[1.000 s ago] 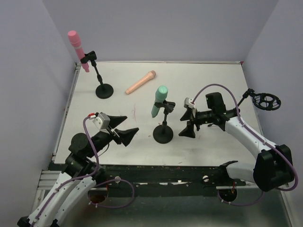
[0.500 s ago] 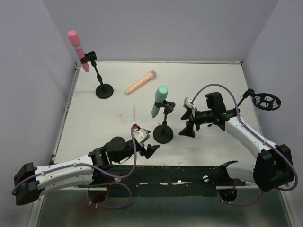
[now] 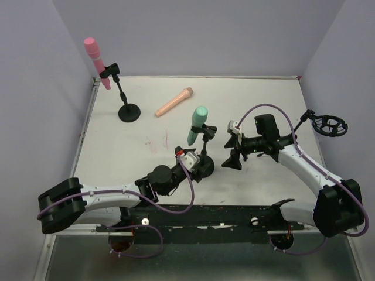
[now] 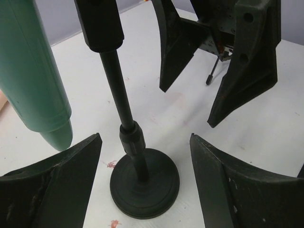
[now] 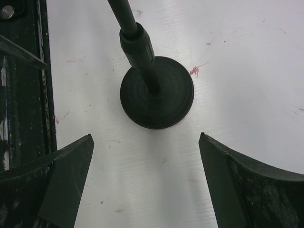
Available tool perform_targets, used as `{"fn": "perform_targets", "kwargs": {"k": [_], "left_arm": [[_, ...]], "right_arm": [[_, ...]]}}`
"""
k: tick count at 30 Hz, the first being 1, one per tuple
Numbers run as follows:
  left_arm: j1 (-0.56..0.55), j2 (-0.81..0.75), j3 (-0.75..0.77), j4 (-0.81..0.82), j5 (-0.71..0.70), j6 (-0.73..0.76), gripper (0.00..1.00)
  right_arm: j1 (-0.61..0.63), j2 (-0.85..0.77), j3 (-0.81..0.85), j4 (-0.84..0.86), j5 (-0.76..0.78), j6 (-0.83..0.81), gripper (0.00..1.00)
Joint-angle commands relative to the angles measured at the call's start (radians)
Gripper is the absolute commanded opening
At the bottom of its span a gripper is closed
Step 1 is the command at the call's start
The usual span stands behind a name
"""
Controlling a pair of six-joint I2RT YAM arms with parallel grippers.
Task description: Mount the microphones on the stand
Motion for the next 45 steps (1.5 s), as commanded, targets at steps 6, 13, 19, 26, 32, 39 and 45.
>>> {"fn": "perform_targets", "kwargs": {"k": [6, 13, 19, 26, 32, 39, 45], "left_arm": [[-0.004, 0.141, 0.075, 0.181, -0.13, 0.05, 0.82], [-0.003, 0.254, 0.153, 0.205, -0.231, 0.077, 0.73], [-0.001, 0.319, 0.21, 0.21, -0.265, 0.087, 0.66], [0.005, 0.351, 0.243, 0.211, -0.266, 0.085, 0.31], [0.011, 0.31, 0.23, 0.205, -0.242, 0.071, 0.0], [0.213, 0.097, 0.146, 0.172, 0.035, -0.043, 0.0], [0.529, -0.054, 0.106, 0.115, 0.15, -0.025, 0.0]], "right_arm": [[-0.004, 0.005, 0.03, -0.013, 0.006, -0.022, 1.0], [-0.004, 0.01, 0.031, -0.022, 0.005, -0.028, 1.0], [-0.006, 0.014, 0.036, -0.03, 0.002, -0.033, 1.0], [-0.004, 0.016, 0.039, -0.039, 0.0, -0.038, 1.0], [-0.004, 0.018, 0.04, -0.039, 0.006, -0.041, 1.0], [-0.004, 0.013, 0.04, -0.043, 0.005, -0.044, 1.0], [-0.004, 0.007, 0.039, -0.045, -0.001, -0.044, 1.0]]}}
